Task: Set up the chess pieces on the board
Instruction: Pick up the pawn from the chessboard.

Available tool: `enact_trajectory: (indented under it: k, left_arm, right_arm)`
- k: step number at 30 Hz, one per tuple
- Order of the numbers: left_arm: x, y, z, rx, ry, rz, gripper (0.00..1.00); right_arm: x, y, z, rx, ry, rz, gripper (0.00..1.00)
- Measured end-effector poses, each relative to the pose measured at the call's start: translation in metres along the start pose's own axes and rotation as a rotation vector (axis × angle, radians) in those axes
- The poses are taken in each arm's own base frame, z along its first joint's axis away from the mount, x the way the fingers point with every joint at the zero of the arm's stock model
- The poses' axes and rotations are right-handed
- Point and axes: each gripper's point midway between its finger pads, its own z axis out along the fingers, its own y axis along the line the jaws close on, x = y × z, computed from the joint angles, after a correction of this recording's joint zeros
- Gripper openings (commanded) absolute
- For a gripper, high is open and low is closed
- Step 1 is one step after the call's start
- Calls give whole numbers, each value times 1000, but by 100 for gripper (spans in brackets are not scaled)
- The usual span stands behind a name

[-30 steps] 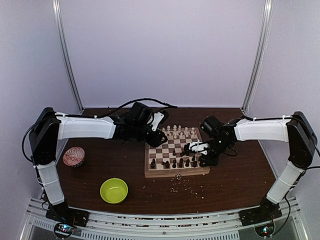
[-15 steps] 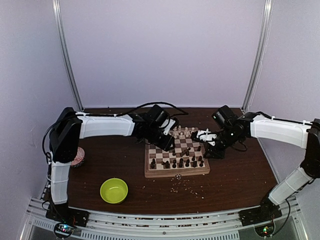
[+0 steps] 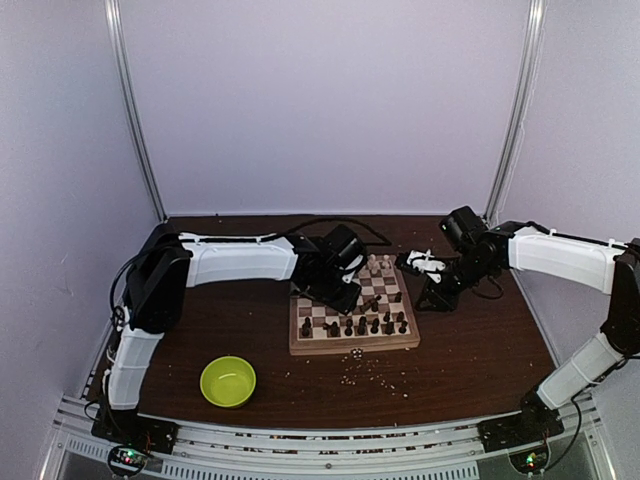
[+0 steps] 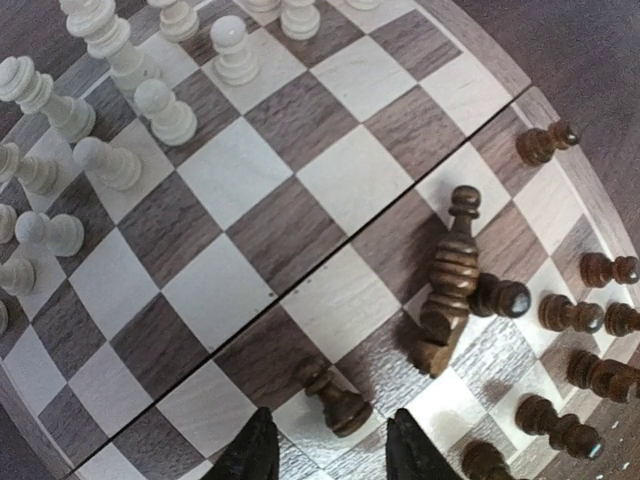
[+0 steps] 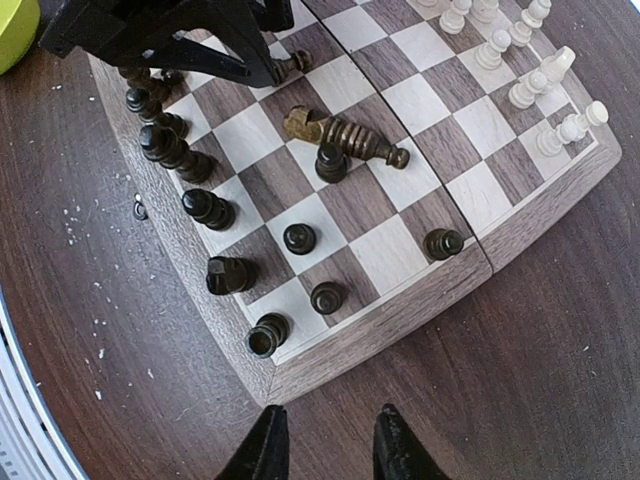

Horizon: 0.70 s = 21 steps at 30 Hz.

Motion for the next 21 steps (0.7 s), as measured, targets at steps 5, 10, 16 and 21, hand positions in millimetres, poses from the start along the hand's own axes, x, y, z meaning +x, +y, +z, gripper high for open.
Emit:
enact_trajectory:
  k: [5,10,16,21]
  left_arm:
    - [3,5,4,-31,17,-9,38]
    - [6,6,11,-39,36,-8,37]
    - [3,6,13,-43,35,-8,31]
    - [5,8,13,-51,47,-10,26]
  right_arm:
    - [0,1,0,-13,-6,5,31]
    - [1,0,-1,-14,-9,12,31]
    - [1,-1,-1,-17,-11,15,31]
    - [0,0,-1,-23,-15,15,30]
